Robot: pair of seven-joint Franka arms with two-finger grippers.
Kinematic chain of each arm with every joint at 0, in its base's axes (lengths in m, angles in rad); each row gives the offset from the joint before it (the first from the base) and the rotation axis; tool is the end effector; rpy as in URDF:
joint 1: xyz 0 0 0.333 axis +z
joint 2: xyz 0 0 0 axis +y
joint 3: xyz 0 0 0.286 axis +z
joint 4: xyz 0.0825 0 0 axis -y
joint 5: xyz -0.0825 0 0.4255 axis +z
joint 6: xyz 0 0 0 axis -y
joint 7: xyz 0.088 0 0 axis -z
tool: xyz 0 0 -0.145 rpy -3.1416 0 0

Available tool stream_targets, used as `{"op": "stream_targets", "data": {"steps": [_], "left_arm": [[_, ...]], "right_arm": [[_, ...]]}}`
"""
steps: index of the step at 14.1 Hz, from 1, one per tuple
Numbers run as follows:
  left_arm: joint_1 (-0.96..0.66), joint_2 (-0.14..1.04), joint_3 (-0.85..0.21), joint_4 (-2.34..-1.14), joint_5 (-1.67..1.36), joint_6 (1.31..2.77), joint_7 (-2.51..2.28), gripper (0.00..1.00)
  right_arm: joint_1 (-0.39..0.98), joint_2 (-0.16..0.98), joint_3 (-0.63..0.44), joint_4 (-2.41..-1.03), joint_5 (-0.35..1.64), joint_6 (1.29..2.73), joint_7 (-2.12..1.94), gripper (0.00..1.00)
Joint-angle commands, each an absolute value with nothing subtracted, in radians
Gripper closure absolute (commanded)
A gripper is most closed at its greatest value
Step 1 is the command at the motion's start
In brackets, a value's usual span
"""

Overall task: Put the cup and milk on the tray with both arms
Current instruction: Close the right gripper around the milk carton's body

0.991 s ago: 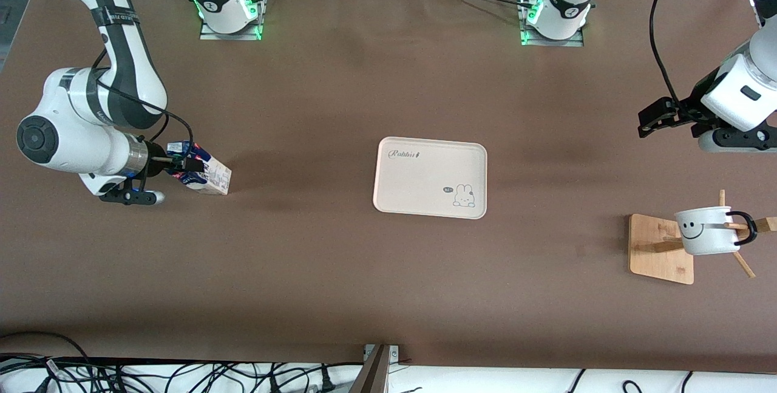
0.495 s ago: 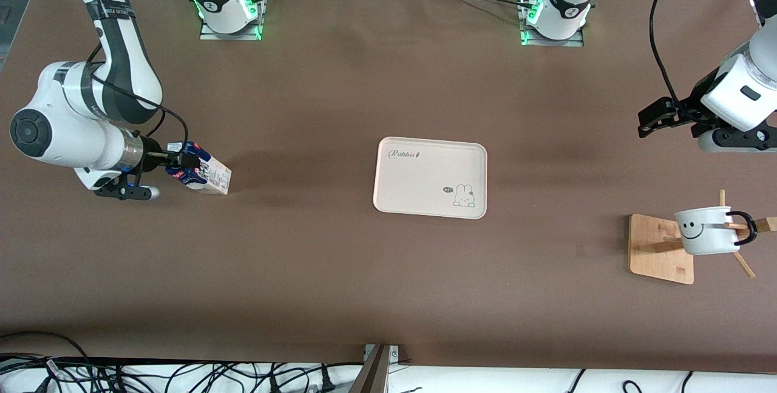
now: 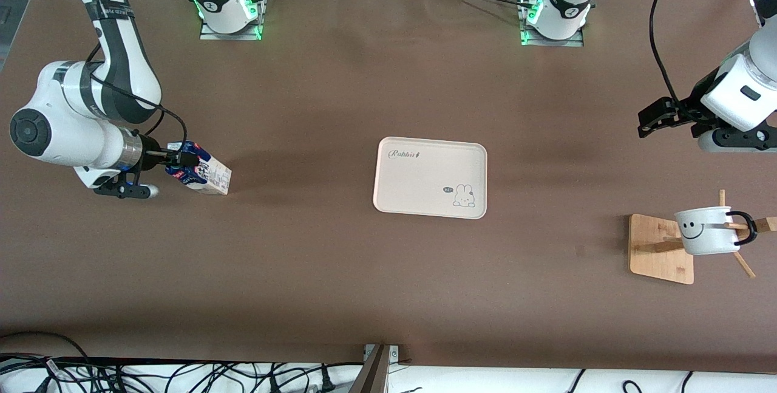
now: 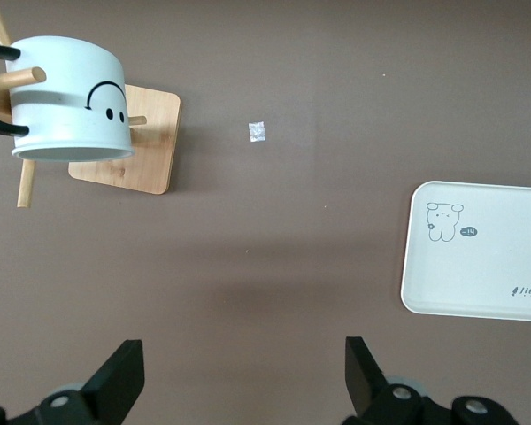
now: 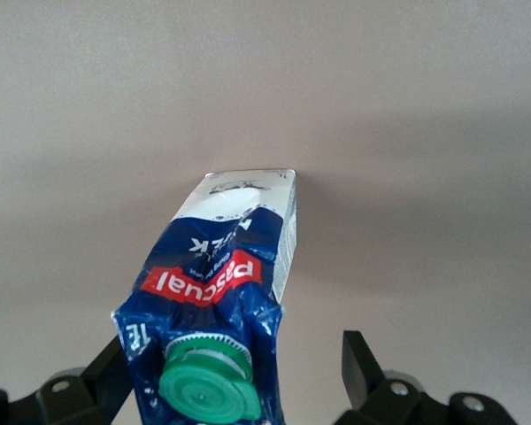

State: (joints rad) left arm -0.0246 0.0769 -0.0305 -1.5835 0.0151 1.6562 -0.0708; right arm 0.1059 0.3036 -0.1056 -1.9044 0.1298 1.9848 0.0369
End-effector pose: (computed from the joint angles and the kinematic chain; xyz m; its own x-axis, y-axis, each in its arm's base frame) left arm 0.6220 -0.0318 0.5106 0.9999 0.0145 -0.0033 0.0144 -0.9998 -0.0130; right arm 0.6096 0.0126 0.2348 0.9705 -0.0908 -0.2233 -0.1076 -0.9921 -0.0647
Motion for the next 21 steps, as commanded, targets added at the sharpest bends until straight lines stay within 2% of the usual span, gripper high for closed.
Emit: {"op": "stream_targets", "data": {"steps": [1,5,6,9,10,18,21], "left_arm": [[-0.021,0.086,-0.034,-1.557,0.002,1.640,-0.057,0.00],[-0.021,0.086,-0.034,-1.557,0.002,1.640,-0.057,0.00],[-0.021,0.086,-0.034,-1.557,0.002,1.640,-0.057,0.00],[-0.021,0.086,-0.034,-1.557,0.002,1.640,-0.057,0.00],[-0.021,0.086,-0.034,-1.557,0.002,1.640,-0.057,0.00],[-0.023,0.084,-0.035,-1.557,0.002,1.640,-0.057,0.00],[-0.025,0.084,-0.035,-1.557,0.002,1.640,-0.057,0.00]], "right_arm": [[0.103,0.271,-0.104,-1.939,0.133,1.983,0.020,0.00],[0.103,0.271,-0.103,-1.940,0.133,1.965,0.020,0.00],[0.103,0.272,-0.103,-1.940,0.133,1.965,0.020,0.08],[0.103,0.272,-0.100,-1.937,0.133,1.962,0.020,0.60],[0.103,0.272,-0.100,-1.937,0.136,1.962,0.023,0.70],[0.104,0.270,-0.095,-1.930,0.146,1.962,0.046,0.71],[0.104,0.210,-0.089,-1.928,0.149,1.941,0.060,0.71]]}}
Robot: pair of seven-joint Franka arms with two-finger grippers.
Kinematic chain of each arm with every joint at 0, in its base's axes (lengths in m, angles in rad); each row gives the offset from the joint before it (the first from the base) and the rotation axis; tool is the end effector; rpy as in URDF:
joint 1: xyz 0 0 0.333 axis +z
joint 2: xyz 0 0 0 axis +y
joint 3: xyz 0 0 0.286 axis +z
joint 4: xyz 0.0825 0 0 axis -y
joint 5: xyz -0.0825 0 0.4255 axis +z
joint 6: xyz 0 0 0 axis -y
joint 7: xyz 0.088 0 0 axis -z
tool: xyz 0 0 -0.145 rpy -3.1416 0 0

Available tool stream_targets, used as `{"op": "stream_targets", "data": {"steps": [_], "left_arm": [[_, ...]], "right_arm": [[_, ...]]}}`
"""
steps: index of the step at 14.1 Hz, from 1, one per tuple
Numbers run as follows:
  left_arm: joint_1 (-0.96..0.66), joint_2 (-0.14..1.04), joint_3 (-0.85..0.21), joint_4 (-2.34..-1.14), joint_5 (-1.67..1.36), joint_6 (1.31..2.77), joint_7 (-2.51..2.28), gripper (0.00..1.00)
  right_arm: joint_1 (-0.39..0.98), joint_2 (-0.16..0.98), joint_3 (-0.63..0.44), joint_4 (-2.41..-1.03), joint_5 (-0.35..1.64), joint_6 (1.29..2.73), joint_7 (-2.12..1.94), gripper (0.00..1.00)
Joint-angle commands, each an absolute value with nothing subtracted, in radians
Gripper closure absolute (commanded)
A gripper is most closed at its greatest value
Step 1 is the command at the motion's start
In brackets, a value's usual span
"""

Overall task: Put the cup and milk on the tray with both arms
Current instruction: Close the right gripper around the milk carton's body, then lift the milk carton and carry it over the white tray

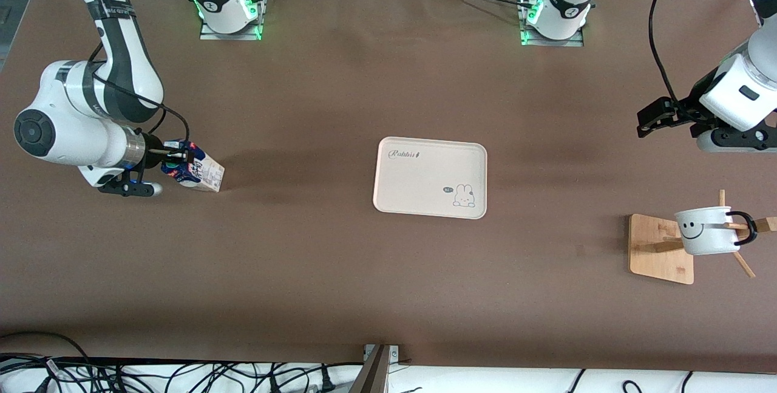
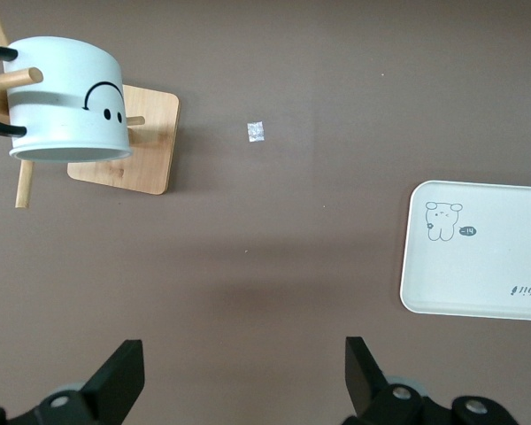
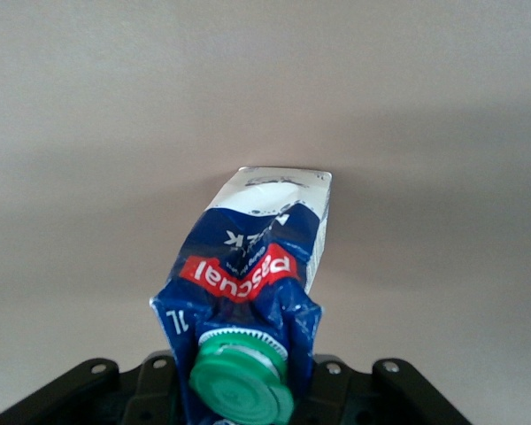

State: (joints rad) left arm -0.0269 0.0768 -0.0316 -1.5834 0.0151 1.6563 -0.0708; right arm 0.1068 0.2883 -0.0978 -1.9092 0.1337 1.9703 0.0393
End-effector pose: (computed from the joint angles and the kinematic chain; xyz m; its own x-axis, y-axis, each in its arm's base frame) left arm 0.6219 -0.0339 0.5107 0.9999 0.0111 -0.0030 0.0110 -0.9999 -0.0129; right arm 0.6070 0.0186 0.2411 0.9699 -0.0845 -0.2283 -0.1033 -0.9921 -0.0716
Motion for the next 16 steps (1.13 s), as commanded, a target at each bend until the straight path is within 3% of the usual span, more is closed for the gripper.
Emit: {"op": "stream_targets", "data": {"steps": [1,4,11,16], "left_arm": [[-0.025,0.084,-0.035,-1.557,0.002,1.640,-0.057,0.00],[-0.025,0.084,-0.035,-1.557,0.002,1.640,-0.057,0.00],[-0.025,0.084,-0.034,-1.557,0.002,1.640,-0.057,0.00],[-0.021,0.086,-0.034,-1.557,0.002,1.640,-0.057,0.00]], "right_arm": [[0.104,0.186,-0.078,-1.918,0.149,1.921,0.101,0.71],[0.104,0.167,-0.022,-1.815,0.150,1.836,0.205,0.71],[0.142,0.189,0.213,-1.668,0.143,1.829,0.345,0.70],[0.325,0.276,0.218,-1.565,0.149,1.813,0.328,0.70]]}}
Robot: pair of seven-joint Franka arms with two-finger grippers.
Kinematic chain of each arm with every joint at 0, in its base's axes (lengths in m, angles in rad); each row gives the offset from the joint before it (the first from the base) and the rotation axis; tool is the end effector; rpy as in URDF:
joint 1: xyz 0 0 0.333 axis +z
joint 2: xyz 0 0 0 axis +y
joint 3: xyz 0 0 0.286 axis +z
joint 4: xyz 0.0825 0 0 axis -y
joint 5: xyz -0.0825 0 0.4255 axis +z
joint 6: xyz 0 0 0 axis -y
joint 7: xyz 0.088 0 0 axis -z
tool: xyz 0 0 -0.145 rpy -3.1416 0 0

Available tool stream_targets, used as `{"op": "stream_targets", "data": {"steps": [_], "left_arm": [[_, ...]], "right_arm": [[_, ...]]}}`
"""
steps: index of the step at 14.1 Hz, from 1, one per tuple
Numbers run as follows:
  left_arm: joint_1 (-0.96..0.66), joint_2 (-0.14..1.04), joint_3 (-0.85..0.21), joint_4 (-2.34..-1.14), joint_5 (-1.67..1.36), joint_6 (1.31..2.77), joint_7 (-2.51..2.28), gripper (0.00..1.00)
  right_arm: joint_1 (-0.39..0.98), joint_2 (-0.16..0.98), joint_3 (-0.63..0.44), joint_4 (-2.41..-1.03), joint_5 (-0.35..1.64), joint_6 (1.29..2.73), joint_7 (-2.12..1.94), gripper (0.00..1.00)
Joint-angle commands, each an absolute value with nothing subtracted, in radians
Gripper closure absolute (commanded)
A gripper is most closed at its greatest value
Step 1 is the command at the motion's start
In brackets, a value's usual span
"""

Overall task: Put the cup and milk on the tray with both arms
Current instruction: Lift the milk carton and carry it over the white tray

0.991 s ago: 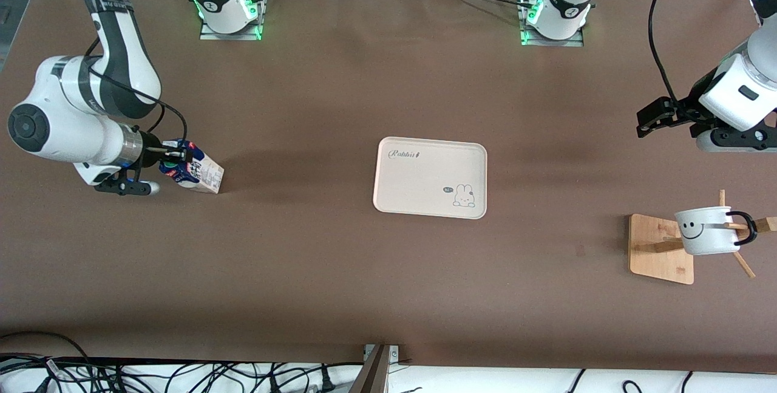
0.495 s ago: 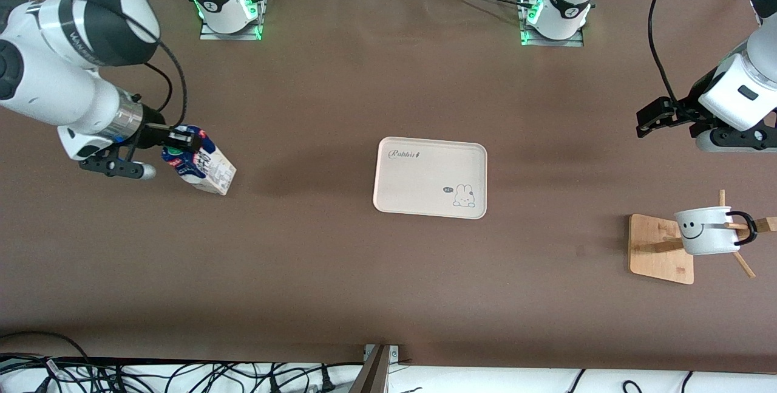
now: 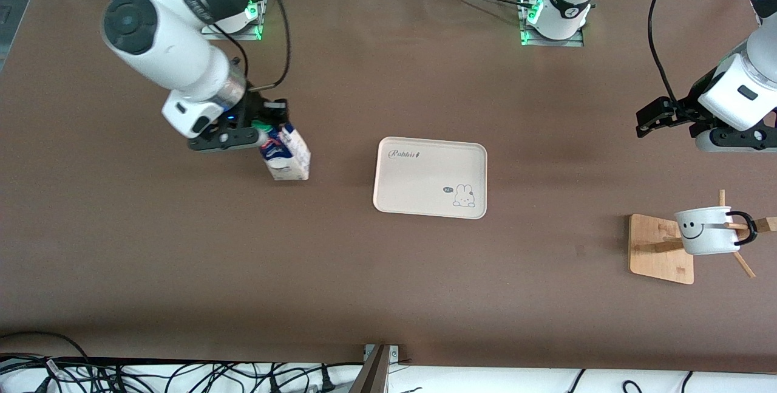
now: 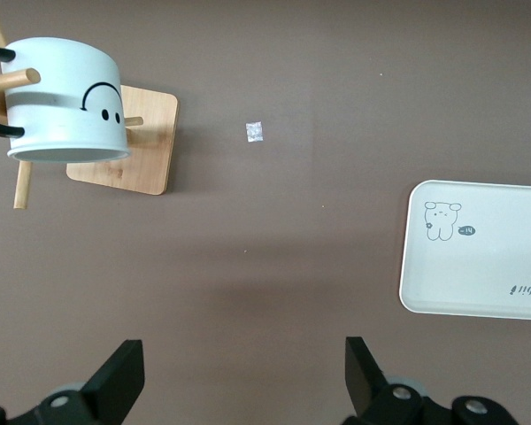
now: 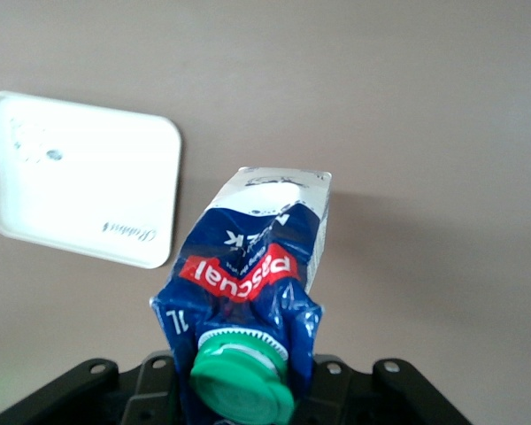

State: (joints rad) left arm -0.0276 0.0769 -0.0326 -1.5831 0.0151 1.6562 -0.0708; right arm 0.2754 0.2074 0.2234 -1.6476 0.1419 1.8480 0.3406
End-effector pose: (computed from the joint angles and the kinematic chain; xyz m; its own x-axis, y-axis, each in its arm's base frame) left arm 0.6219 -0.0349 0.5108 1.0000 0.0094 -0.0029 0.0094 -0.9999 -0.0128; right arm 0.5734 0.3232 0.4152 0.9906 0.1196 -0.0665 0.1070 -0.9799 -0.1684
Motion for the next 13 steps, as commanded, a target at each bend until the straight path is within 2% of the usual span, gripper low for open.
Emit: {"op": "stream_targets", "data": {"steps": [1,4,9,13], "left_arm": [[-0.021,0.086,-0.034,-1.557,0.002,1.640,-0.057,0.00],[-0.021,0.086,-0.034,-1.557,0.002,1.641,-0.057,0.00],[-0.023,0.086,-0.034,-1.557,0.002,1.640,-0.057,0.00],[-0.023,0.086,-0.035,-1.557,0.002,1.640,-0.057,0.00]], "right_arm": [[0.354,0.317,0.218,-1.516,0.147,1.787,0.333,0.70],[0.383,0.435,0.218,-1.363,0.149,1.733,0.415,0.70],[0.466,0.549,0.216,-1.293,0.149,1.841,0.632,0.70],[0.520,0.577,0.216,-1.281,0.184,1.873,0.756,0.70]]}}
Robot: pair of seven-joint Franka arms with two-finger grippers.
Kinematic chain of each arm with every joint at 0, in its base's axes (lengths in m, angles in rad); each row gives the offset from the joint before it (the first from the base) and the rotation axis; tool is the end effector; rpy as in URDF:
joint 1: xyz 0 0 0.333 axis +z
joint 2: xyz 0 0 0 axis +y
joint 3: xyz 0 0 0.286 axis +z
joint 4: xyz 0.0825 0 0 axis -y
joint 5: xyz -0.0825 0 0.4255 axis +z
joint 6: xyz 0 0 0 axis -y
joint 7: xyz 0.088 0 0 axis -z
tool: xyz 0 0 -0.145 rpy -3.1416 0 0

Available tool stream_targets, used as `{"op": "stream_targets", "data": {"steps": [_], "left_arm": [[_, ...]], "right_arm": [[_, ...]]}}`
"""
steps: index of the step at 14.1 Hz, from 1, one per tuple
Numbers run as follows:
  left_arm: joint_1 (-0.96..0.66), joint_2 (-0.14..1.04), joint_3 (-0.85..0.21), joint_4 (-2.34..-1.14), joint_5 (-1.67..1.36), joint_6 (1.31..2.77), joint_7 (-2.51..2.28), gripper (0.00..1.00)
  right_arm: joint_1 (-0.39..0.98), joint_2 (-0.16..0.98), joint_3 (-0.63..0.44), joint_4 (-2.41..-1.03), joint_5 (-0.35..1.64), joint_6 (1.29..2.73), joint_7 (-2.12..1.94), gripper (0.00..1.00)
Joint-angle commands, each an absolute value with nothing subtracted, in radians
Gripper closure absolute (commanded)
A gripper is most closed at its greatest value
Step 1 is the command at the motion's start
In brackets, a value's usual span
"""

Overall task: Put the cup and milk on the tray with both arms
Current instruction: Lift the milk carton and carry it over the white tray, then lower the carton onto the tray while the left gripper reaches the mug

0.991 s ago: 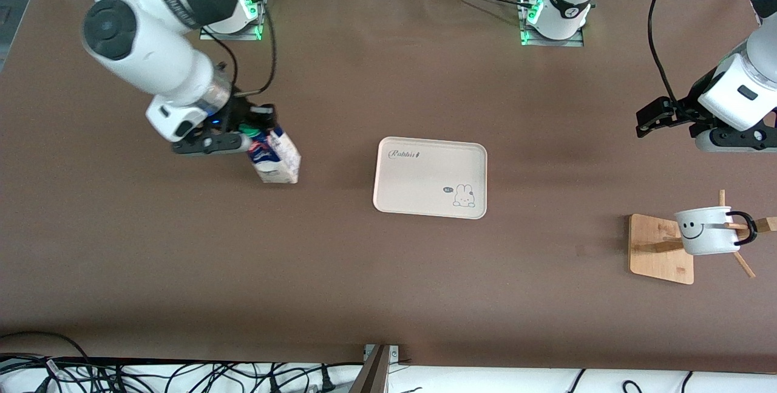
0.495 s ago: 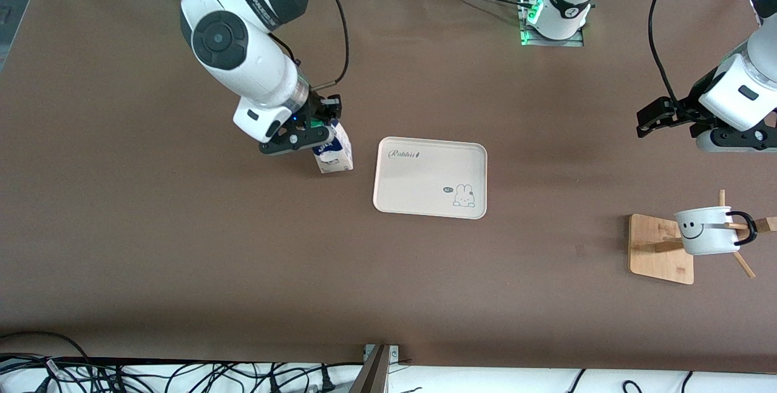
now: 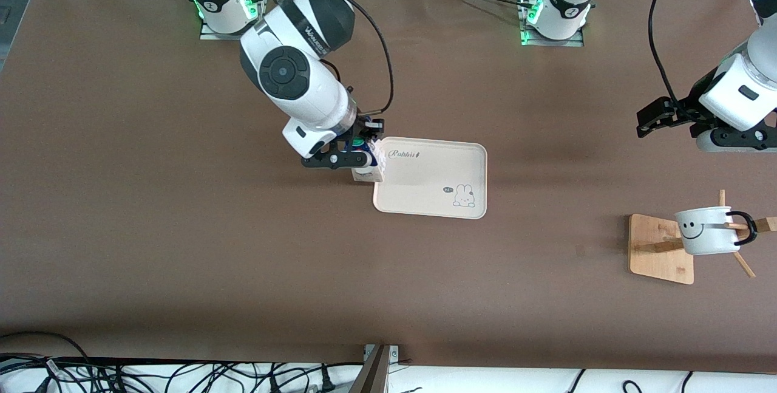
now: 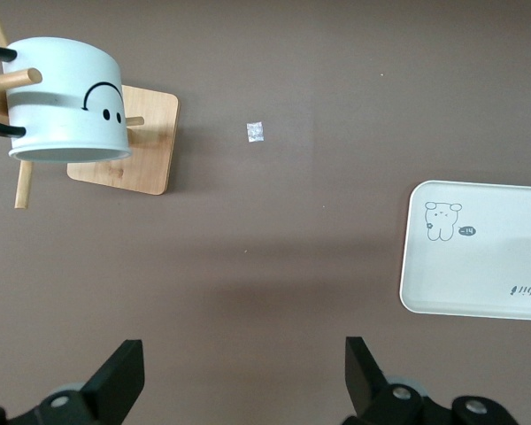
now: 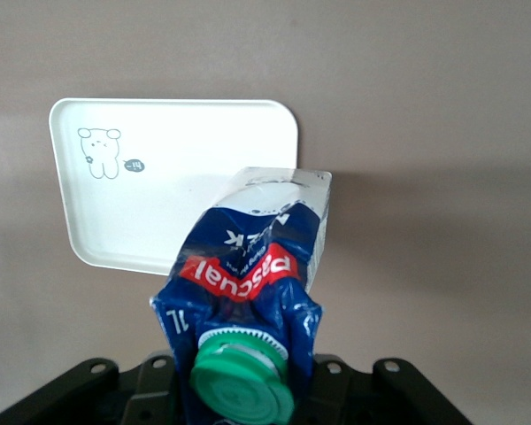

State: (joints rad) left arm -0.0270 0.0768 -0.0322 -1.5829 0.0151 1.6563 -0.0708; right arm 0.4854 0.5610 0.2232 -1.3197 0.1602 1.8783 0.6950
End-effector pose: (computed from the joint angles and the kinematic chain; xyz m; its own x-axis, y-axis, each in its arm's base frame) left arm 0.6219 -0.0343 0.5110 0.9999 0.0104 -0.0025 0.0104 -0.9999 -0.0128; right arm 0.5677 0.4756 0.3466 0.9839 -0.0494 -0.1718 -0.0848 -0.9750 -0.2052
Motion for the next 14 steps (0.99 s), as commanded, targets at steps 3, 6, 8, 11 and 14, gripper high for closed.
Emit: {"op": "stream_targets", "data": {"steps": [3,6,8,11,14], "left_arm": [[-0.026,0.087,-0.034,-1.557,0.005,1.640,-0.057,0.00],[-0.023,0.090,-0.032,-1.559,0.008,1.640,-0.058,0.00],[-0.018,0.106,-0.023,-1.559,0.009,1.641,-0.060,0.00],[-0.011,0.120,-0.018,-1.555,0.009,1.661,-0.058,0.00],[0.018,0.124,-0.020,-1.555,0.006,1.670,-0.063,0.00]], "right_arm": [[0.577,0.592,0.212,-1.281,0.178,1.900,0.862,0.70],[0.588,0.614,0.212,-1.281,0.176,1.942,0.867,0.70],[0.598,0.638,0.212,-1.279,0.173,1.969,0.839,0.70],[0.640,0.670,0.193,-1.264,0.144,1.980,0.833,0.70],[0.638,0.681,0.189,-1.259,0.143,1.988,0.818,0.70]]}}
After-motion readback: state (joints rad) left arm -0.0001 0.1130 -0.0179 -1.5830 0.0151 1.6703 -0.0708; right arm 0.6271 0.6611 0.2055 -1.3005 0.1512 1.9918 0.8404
